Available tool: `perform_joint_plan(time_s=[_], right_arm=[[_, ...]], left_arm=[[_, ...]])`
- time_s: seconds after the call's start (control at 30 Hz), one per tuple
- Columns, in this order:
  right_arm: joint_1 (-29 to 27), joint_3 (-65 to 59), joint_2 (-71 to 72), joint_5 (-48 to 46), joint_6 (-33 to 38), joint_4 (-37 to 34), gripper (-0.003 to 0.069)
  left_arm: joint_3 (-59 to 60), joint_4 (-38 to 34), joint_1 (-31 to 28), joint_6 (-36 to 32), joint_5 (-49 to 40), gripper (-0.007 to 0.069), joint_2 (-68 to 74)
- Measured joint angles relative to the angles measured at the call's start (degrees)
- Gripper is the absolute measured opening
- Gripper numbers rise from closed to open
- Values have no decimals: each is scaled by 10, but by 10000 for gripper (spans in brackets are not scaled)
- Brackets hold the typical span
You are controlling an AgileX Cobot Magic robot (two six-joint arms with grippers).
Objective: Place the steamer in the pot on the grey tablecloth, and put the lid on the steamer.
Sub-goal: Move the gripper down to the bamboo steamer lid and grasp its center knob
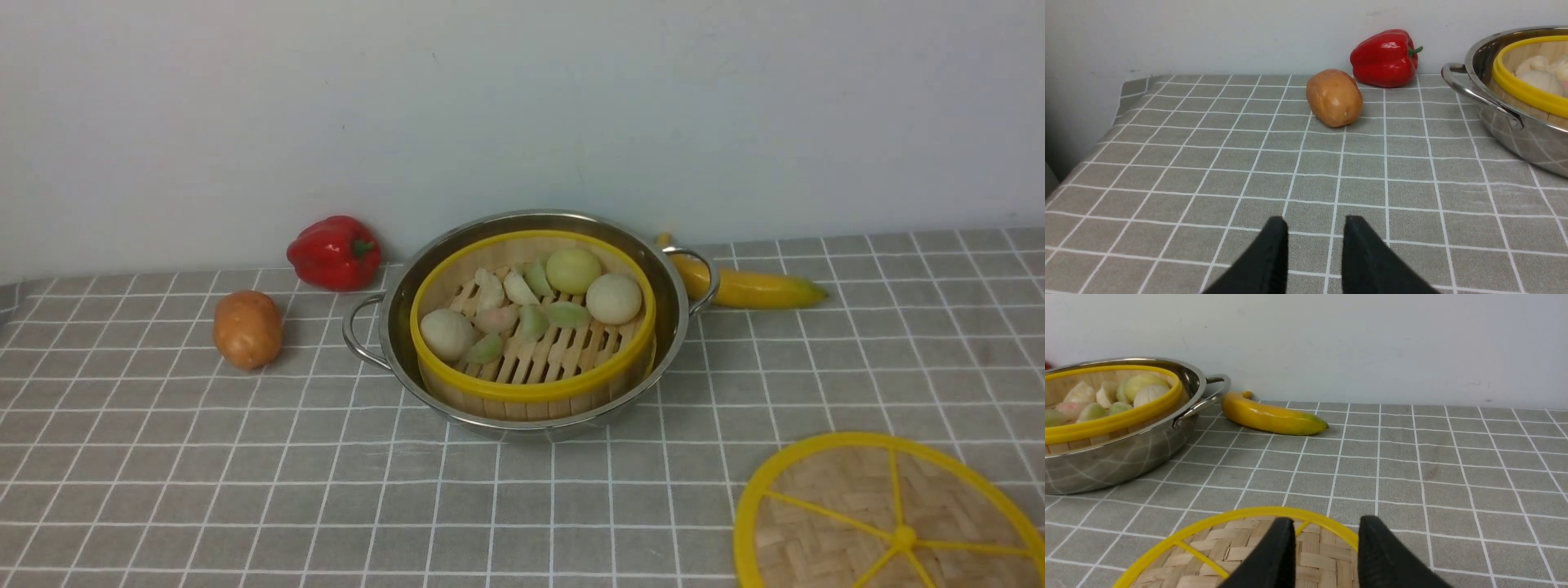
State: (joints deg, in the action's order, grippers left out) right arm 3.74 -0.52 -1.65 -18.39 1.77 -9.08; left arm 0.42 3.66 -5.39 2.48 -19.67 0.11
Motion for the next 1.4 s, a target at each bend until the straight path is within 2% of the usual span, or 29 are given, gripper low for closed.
perform_joint_plan(time_s=[0.4, 0.53, 0.6, 0.73, 0.8, 0.97, 1.07, 1.2, 1.23, 1.27, 1.3, 1.4], right_arm=[[0, 0, 0, 1, 0, 0, 243], [0, 16, 0, 12, -18, -35, 243], [0, 49, 1, 6, -18, -50, 243], [0, 154, 2, -68, -7, -61, 243], [0, 220, 2, -141, -2, -61, 243], [0, 285, 3, -151, -2, -91, 243], [0, 305, 2, -183, 31, -93, 243], [0, 356, -47, -335, 129, -94, 243], [0, 359, -52, -343, 133, -94, 243], [0, 370, -73, -378, 152, -93, 243], [0, 397, -137, -455, 196, -90, 243], [0, 426, -242, -509, 253, -88, 243]], left_arm=[[0, 0, 0, 0, 0, 202, 0], [0, 0, 0, -1, 0, 212, -1], [0, 0, 0, -1, 0, 216, -1], [0, 0, 0, -1, 0, 223, -1], [0, 0, 0, -1, 0, 224, -1], [0, 0, 0, -1, 0, 233, -1], [0, 0, 0, -1, 0, 233, -1], [0, 0, 0, -1, 0, 243, -1], [0, 0, 0, -1, 0, 243, -1], [0, 0, 0, -1, 0, 243, -1], [0, 0, 0, -1, 0, 243, -1], [0, 0, 0, 0, 0, 243, -1]])
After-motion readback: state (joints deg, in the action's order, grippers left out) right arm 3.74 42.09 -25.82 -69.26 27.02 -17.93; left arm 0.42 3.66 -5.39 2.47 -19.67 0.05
